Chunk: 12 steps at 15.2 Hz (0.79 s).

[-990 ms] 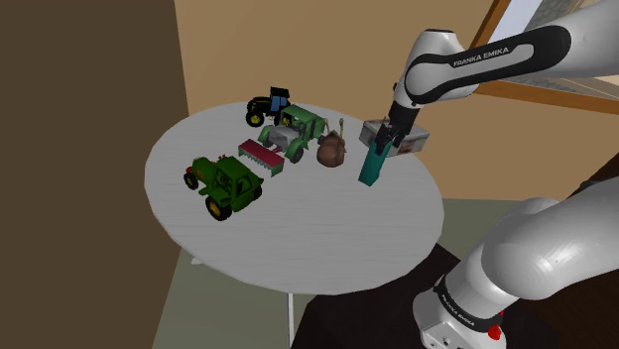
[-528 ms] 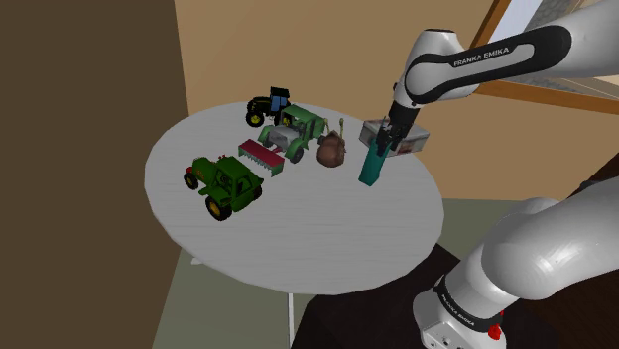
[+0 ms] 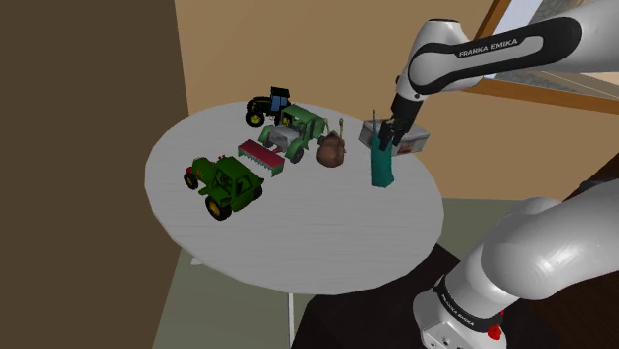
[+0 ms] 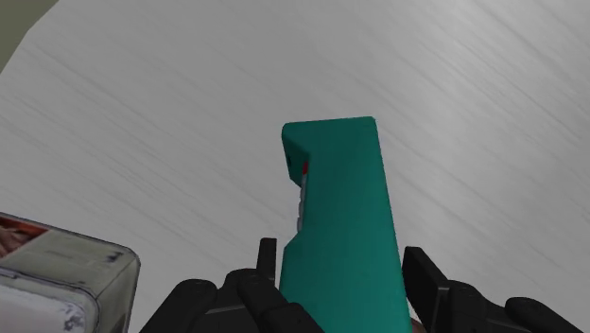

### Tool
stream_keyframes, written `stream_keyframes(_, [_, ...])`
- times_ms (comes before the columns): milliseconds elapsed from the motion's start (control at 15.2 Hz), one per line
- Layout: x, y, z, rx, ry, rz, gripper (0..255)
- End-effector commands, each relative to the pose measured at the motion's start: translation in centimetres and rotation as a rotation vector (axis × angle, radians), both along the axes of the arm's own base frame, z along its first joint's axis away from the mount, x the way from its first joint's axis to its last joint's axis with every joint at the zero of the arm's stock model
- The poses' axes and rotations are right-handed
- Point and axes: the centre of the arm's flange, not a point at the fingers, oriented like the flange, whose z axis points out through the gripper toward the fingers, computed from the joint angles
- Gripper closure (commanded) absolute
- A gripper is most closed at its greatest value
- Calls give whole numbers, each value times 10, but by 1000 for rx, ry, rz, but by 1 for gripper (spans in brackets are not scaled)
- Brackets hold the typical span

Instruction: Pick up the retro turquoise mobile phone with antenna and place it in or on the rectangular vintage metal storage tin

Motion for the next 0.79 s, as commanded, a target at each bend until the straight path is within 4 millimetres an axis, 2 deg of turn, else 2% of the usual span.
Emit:
stream_keyframes(0, [-1,-1,11,0,0,0,255])
stream_keyframes(726, [-1,-1,69,0,0,0,255])
